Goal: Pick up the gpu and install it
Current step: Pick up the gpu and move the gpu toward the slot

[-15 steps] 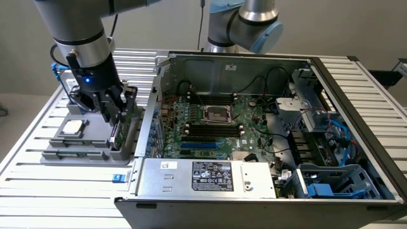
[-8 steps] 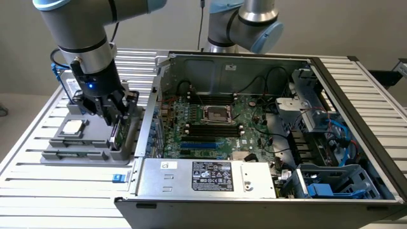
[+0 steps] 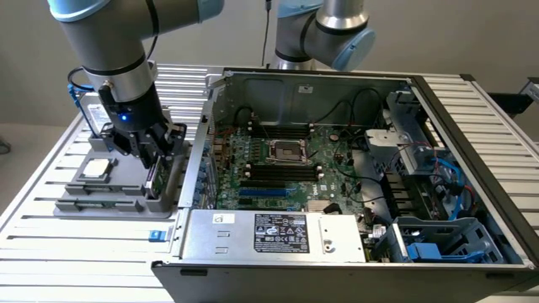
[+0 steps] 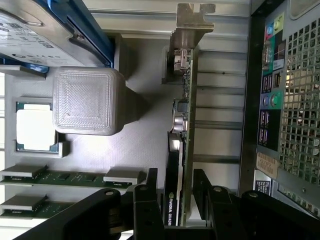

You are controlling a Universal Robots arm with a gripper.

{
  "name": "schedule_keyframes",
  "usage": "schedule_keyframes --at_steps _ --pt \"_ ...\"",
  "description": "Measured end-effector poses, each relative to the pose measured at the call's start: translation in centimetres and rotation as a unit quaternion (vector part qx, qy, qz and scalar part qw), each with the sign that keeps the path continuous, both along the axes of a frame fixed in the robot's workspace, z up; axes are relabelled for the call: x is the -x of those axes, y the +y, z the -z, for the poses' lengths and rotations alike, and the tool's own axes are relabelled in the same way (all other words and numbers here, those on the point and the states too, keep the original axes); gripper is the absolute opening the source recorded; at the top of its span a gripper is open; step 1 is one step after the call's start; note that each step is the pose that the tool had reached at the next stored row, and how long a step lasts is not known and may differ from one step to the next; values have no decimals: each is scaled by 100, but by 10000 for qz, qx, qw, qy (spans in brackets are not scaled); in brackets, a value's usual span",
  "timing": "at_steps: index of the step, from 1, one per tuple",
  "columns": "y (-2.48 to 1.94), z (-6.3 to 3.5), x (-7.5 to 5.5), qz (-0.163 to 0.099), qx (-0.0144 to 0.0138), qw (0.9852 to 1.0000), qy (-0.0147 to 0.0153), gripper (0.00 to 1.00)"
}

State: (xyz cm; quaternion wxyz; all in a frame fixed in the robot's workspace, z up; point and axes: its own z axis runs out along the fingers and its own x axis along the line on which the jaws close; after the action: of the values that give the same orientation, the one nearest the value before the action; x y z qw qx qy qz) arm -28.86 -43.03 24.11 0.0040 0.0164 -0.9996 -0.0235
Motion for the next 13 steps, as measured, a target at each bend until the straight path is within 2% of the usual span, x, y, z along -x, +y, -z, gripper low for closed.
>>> schedule_keyframes --at_steps 13 --pt "0 2 8 125 0 9999 1 42"
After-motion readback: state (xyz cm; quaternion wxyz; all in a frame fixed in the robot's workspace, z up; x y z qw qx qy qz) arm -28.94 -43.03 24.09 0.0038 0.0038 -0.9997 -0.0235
